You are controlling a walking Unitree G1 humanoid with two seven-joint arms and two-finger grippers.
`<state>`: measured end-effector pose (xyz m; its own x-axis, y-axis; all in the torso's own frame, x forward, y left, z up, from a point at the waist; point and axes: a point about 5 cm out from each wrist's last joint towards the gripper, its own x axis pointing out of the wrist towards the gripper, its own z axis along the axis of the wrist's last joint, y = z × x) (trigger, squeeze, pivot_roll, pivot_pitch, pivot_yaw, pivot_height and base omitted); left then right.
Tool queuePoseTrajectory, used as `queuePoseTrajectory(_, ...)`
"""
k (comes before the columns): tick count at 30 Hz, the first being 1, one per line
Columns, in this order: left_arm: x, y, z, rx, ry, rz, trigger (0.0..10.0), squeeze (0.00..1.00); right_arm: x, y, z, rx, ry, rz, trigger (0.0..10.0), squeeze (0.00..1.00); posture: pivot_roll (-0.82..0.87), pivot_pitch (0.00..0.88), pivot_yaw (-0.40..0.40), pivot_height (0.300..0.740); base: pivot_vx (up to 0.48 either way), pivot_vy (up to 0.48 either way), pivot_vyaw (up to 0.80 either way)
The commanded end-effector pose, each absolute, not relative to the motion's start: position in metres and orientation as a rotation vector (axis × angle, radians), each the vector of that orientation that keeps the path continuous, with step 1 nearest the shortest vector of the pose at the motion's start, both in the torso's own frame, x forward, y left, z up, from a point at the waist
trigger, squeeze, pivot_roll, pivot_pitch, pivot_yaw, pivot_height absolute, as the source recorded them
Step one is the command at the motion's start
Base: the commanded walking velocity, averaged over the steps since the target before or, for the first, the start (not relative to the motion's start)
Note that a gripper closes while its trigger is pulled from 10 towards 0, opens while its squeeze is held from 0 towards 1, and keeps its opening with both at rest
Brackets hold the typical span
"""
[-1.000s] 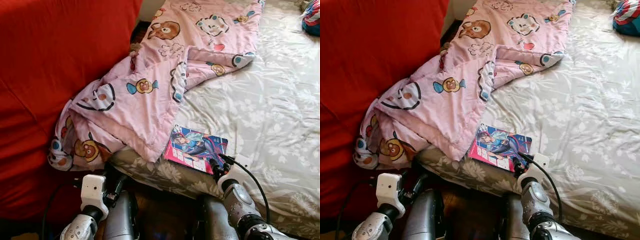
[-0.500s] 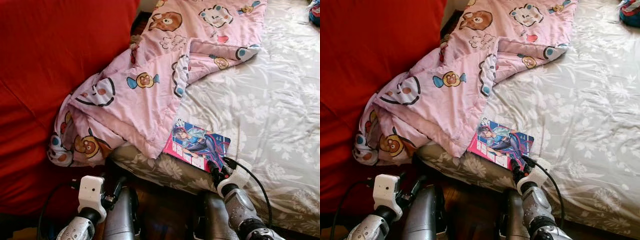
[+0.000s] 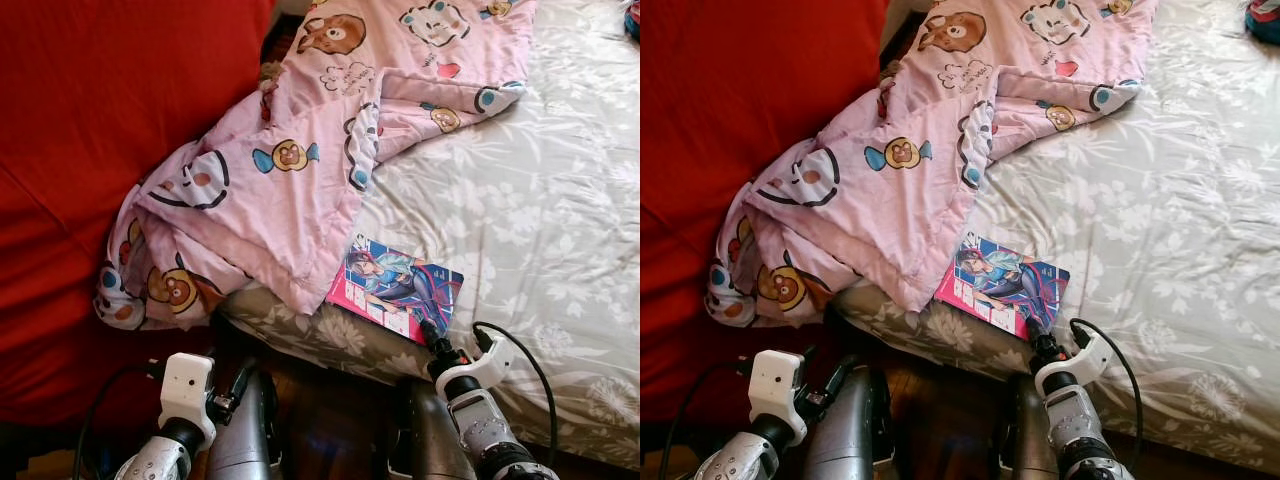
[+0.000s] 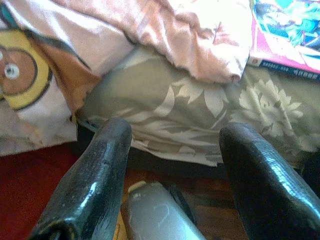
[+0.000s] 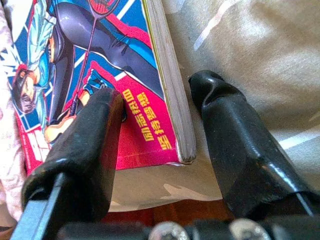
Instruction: Clean up the room
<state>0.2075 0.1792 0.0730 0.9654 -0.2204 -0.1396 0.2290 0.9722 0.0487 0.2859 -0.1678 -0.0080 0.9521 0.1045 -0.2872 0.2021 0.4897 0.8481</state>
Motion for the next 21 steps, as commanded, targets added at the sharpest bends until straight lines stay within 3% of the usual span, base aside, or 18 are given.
queuePoseTrajectory(1, 0.202, 0.181, 0.071, 0.088, 0.170, -0.232, 10.0, 0.00, 0.265, -0.154, -0.028, 1.122, 0.434, -0.060, 10.0, 0.00, 0.22, 0.336, 0.032, 0.587, 0.000, 0.000, 0.00)
queuePoseTrajectory(9, 0.202, 0.182, 0.072, 0.098, 0.174, -0.225, 10.0, 0.00, 0.275, -0.139, -0.019, 1.140, 0.415, 0.021, 10.0, 0.00, 0.22, 0.347, 0.032, 0.587, 0.000, 0.000, 0.00)
queuePoseTrajectory(10, 0.203, 0.182, 0.072, 0.097, 0.174, -0.224, 10.0, 0.00, 0.277, -0.138, -0.017, 1.150, 0.403, 0.029, 2.2, 0.00, 0.22, 0.348, 0.031, 0.587, 0.000, 0.000, 0.00)
queuePoseTrajectory(11, 0.203, 0.182, 0.072, 0.097, 0.174, -0.224, 10.0, 0.00, 0.277, -0.138, -0.017, 1.150, 0.403, 0.029, 2.2, 0.00, 0.22, 0.348, 0.031, 0.587, 0.000, 0.000, 0.00)
queuePoseTrajectory(12, 0.204, 0.181, 0.072, 0.095, 0.174, -0.223, 10.0, 0.00, 0.279, -0.136, -0.015, 1.155, 0.393, 0.038, 0.0, 0.00, 0.22, 0.346, 0.029, 0.587, 0.000, 0.000, 0.00)
queuePoseTrajectory(21, 0.211, 0.179, 0.070, 0.090, 0.169, -0.219, 10.0, 0.00, 0.268, -0.139, -0.023, 1.151, 0.405, 0.028, 0.0, 0.00, 0.20, 0.339, 0.023, 0.587, 0.000, 0.000, 0.00)
